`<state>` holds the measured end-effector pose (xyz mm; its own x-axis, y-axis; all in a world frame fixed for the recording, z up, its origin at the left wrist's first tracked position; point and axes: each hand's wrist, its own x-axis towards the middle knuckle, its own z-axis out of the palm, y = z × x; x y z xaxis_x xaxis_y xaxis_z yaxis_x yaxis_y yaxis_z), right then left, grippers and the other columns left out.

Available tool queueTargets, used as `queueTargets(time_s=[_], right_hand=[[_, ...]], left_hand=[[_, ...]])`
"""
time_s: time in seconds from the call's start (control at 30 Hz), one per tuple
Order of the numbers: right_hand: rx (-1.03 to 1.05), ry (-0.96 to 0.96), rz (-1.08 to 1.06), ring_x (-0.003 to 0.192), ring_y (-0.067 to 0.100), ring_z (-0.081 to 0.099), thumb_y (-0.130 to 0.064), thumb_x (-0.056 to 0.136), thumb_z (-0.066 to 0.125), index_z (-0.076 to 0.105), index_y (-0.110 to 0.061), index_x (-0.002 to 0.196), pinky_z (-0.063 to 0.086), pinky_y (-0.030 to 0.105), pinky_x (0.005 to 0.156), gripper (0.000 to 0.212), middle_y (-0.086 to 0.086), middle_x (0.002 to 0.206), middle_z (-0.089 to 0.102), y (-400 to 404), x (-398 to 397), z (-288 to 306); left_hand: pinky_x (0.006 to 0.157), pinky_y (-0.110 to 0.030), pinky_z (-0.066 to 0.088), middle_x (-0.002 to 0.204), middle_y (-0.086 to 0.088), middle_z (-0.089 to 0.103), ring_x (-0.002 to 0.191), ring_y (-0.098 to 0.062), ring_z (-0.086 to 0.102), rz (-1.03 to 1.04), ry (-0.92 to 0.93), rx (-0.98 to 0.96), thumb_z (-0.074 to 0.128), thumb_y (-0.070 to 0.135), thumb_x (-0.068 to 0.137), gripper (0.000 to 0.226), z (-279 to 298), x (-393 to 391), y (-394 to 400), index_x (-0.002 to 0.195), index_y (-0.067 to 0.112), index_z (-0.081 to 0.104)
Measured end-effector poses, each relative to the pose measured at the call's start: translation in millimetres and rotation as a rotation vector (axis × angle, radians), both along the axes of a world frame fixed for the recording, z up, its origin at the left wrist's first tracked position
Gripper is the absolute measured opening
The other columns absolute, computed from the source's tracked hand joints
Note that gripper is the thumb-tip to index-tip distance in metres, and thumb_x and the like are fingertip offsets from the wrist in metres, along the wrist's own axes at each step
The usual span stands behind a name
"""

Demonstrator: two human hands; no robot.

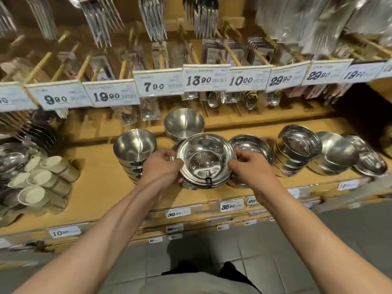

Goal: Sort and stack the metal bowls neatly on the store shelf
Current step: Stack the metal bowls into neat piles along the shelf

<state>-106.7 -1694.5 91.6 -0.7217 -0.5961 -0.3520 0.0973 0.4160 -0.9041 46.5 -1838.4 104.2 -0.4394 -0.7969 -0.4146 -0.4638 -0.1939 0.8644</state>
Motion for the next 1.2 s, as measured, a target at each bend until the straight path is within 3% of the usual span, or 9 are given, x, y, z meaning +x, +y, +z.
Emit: queueTargets(time_s=[0.13,0.3,0.47,0.67,0.77,0.87,1.03,1.13,1.2], right_hand=[[0.047,0.047,0.073,0.081,0.020,0.077,-0.017,0.082,0.070,0.076,-0.026,0.106,0.065,0.047,0.077,0.027,0.001,0.083,0.079,-21,-18,-2],[0.091,0.080,0.156,0.087,0.021,0.077,-0.019,0.082,0.069,0.078,-0.026,0.107,0.062,0.049,0.086,0.028,-0.002,0.088,0.080,-45,-35,-8],[0.125,0.136,0.239,0.079,0.027,0.077,-0.013,0.084,0.067,0.079,-0.022,0.102,0.063,0.052,0.081,0.023,0.004,0.082,0.080,-62,-42,-17],[0.175,0.173,0.310,0.085,0.026,0.073,-0.013,0.088,0.066,0.078,-0.021,0.096,0.062,0.047,0.084,0.017,0.005,0.088,0.077,-72,-45,-24],[0.177,0.179,0.342,0.076,0.021,0.067,-0.008,0.087,0.066,0.076,-0.020,0.091,0.057,0.035,0.071,0.016,0.002,0.079,0.073,-72,-45,-27],[0.200,0.215,0.374,0.085,0.024,0.071,-0.011,0.088,0.068,0.075,-0.017,0.095,0.061,0.041,0.081,0.012,0.005,0.086,0.075,-72,-44,-31],[0.325,0.341,0.490,0.060,0.007,0.055,-0.023,0.091,0.066,0.070,-0.013,0.107,0.039,0.019,0.051,0.019,-0.005,0.065,0.060,-78,-45,-34],[0.371,0.315,0.479,0.059,0.010,0.055,-0.023,0.092,0.067,0.062,-0.006,0.132,0.041,0.021,0.056,0.044,-0.005,0.055,0.052,-78,-45,-35],[0.406,0.339,0.490,0.052,0.010,0.051,-0.023,0.091,0.068,0.065,-0.002,0.125,0.040,0.019,0.054,0.040,-0.004,0.052,0.051,-77,-44,-34]], left_hand=[[0.079,-0.056,0.062,0.095,-0.020,0.075,0.089,-0.039,0.074,0.109,0.037,-0.008,0.068,0.007,0.089,0.001,-5,-8,-5,0.089,0.008,0.068],[0.083,-0.060,0.059,0.089,-0.023,0.075,0.090,-0.043,0.073,0.194,0.003,-0.086,0.069,0.012,0.090,0.013,-11,-17,-5,0.077,0.010,0.068],[0.063,-0.038,0.050,0.063,-0.007,0.065,0.065,-0.030,0.063,0.286,-0.039,-0.127,0.066,0.014,0.092,0.029,-22,-24,-10,0.064,0.017,0.064],[0.062,-0.032,0.052,0.074,0.001,0.070,0.065,-0.017,0.061,0.325,-0.048,-0.151,0.063,0.010,0.095,0.017,-34,-27,-7,0.087,0.020,0.075],[0.082,-0.042,0.062,0.094,-0.001,0.075,0.087,-0.021,0.070,0.339,-0.060,-0.171,0.060,0.010,0.096,0.020,-38,-28,-6,0.109,0.016,0.075],[0.094,-0.049,0.058,0.113,-0.003,0.074,0.104,-0.025,0.070,0.346,-0.054,-0.152,0.060,0.011,0.098,0.031,-39,-29,-3,0.127,0.012,0.068],[0.100,-0.051,0.055,0.128,-0.003,0.069,0.116,-0.027,0.066,0.360,-0.048,-0.158,0.059,0.010,0.097,0.039,-39,-32,-2,0.136,0.012,0.062],[0.101,-0.049,0.055,0.127,-0.004,0.069,0.115,-0.026,0.066,0.355,-0.052,-0.163,0.056,0.005,0.097,0.041,-39,-33,-2,0.137,0.011,0.061],[0.102,-0.046,0.054,0.125,-0.002,0.070,0.113,-0.022,0.065,0.341,-0.064,-0.185,0.054,0.002,0.097,0.041,-40,-33,0,0.137,0.010,0.060]])
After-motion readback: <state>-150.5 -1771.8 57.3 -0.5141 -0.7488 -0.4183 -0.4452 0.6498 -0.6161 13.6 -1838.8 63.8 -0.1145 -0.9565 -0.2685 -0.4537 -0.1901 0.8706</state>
